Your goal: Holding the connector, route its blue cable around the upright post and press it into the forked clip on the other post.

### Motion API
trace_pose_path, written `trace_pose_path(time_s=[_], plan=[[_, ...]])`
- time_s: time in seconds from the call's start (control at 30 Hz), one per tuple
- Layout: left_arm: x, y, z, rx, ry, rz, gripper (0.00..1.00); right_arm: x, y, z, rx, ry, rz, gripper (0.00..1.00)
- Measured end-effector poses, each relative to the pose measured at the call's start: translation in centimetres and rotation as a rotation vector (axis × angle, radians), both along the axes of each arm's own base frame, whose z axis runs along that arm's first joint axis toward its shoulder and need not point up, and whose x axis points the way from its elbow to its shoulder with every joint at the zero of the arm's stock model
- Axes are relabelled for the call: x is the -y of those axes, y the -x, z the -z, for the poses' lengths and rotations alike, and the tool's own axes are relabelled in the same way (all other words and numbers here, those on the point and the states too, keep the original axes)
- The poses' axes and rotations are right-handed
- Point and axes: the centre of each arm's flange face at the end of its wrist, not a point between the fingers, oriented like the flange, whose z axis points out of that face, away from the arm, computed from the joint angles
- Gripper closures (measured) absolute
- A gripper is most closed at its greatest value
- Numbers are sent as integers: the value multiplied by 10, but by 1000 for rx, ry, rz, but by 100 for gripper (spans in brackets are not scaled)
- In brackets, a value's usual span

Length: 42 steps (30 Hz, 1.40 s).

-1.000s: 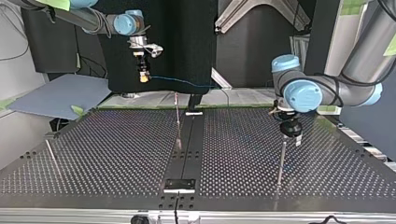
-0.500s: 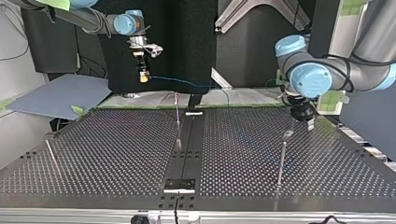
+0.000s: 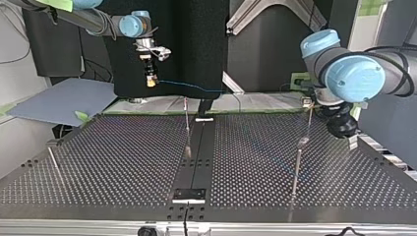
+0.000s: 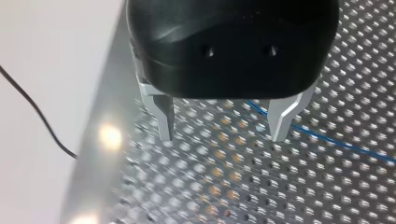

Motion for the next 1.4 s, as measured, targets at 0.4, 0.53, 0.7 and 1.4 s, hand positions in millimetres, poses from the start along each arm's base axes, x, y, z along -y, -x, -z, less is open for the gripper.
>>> trace_pose_path(time_s=[0.4,0.53,0.7,1.4], plan=[[15,31,-86,80,-48,120,0,2,-1,0,-2,-5,-1,100],[20,44,-111,111,-49,157,0,2,-1,0,-2,-6,-1,100],[27,63,-143,151,-53,207,0,3,-1,0,-2,-6,-1,100],[53,50,-136,-35,-107,318,0,3,-1,0,-2,-6,0,100]])
